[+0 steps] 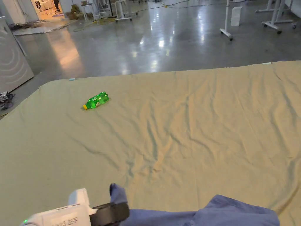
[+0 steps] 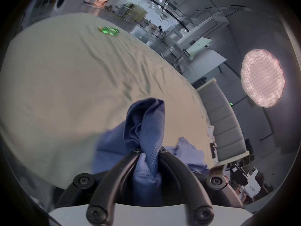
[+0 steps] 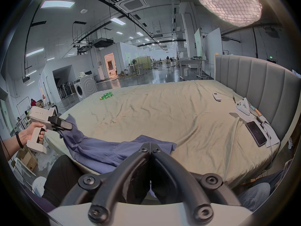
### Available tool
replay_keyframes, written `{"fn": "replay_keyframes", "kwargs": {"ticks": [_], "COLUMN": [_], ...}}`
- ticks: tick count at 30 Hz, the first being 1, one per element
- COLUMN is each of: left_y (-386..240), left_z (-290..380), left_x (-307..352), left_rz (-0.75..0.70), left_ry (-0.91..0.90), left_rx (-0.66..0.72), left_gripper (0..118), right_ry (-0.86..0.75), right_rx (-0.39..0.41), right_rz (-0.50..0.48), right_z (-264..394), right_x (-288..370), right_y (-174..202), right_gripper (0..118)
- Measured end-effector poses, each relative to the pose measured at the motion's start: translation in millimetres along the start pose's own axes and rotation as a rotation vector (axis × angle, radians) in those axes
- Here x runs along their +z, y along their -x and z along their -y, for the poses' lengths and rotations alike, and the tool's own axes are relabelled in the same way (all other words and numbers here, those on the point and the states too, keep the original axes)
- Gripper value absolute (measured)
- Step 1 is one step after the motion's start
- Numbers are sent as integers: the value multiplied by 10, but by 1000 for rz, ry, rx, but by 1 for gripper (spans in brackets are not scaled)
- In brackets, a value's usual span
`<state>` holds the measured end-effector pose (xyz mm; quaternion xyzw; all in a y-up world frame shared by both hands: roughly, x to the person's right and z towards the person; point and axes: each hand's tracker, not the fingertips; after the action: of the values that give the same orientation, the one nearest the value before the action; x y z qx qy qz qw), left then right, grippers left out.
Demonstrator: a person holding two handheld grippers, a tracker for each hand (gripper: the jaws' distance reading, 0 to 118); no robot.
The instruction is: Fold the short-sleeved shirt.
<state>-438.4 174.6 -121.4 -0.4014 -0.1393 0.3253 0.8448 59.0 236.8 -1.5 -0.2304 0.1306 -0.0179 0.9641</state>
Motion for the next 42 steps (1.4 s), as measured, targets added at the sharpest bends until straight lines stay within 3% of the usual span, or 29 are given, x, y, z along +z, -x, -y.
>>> {"fn": "replay_keyframes", "kwargs": {"ticks": [2, 8, 9, 12, 13, 18, 20, 21, 22, 23, 26, 27, 28, 29, 31, 33, 35, 36, 37, 38, 39, 42], "left_y": [-226, -686, -825, -817, -873, -895, -799, -737, -680, -627, -599, -634, -652, -595, -653, -702, -720, -667, -533, -404, -306, 244], "left_z": [202, 603, 648, 617, 599, 540, 553, 564, 637, 702, 997, 1096, 1180, 1153, 1039, 955, 816, 736, 662, 565, 505, 312], "left_x": [-400, -1230, -1241, -1262, -1157, -695, -770, -846, -1004, -1143, -1534, -1674, -1759, -1783, -1685, -1473, -1149, -989, -824, -643, -522, -164], "left_rz": [26, 12, 19, 7, 1, 48, 83, 101, 81, 70, 152, 104, 32, 67, 76, 107, 139, 159, 178, 179, 174, 142], "left_ry": [70, 189, 196, 184, 166, -17, -6, 26, 55, 95, 216, 279, 285, 206, 216, 172, 102, 64, 33, -5, -37, -122], "left_rx": [-89, -167, -190, -172, -138, -88, -38, -23, 14, 51, 98, 56, 6, 11, 83, 17, -68, -64, -35, 12, 44, 186], "left_gripper": [11, 12, 18, 68, 73, 73, 69, 53, 8, 1, 1, 1, 1, 0, 0, 2, 23, 44, 72, 89, 99, 101], "right_ry": [-4, 8, 11, 29, 34, 70, 74, 75, 75, 74, 65, 64, 64, 65, 71, 70, 70, 68, 68, 70, 72, 73], "right_rx": [-4, -48, -47, -52, -53, -90, -93, -92, -89, -86, -64, -65, -70, -77, -76, -84, -110, -115, -121, -130, -135, -147], "right_rz": [11, 52, 61, 75, 76, 56, 50, 48, 45, 44, 58, 60, 63, 66, 79, 87, 72, 73, 73, 69, 65, 52], "right_z": [1, 83, 99, 156, 177, 291, 304, 304, 307, 300, 282, 282, 282, 289, 297, 300, 312, 316, 319, 325, 328, 346], "right_x": [64, 201, 214, 209, 201, 138, 130, 131, 134, 143, 202, 217, 226, 232, 243, 256, 251, 245, 233, 214, 197, 155], "right_y": [-14, -103, -112, -147, -157, -206, -193, -185, -180, -171, -148, -159, -174, -194, -213, -243, -276, -276, -277, -281, -282, -256], "right_gripper": [0, 0, 0, 0, 0, 0, 0, 0, 0, 0, 0, 0, 0, 0, 0, 0, 0, 0, 0, 0, 0, 0]}}
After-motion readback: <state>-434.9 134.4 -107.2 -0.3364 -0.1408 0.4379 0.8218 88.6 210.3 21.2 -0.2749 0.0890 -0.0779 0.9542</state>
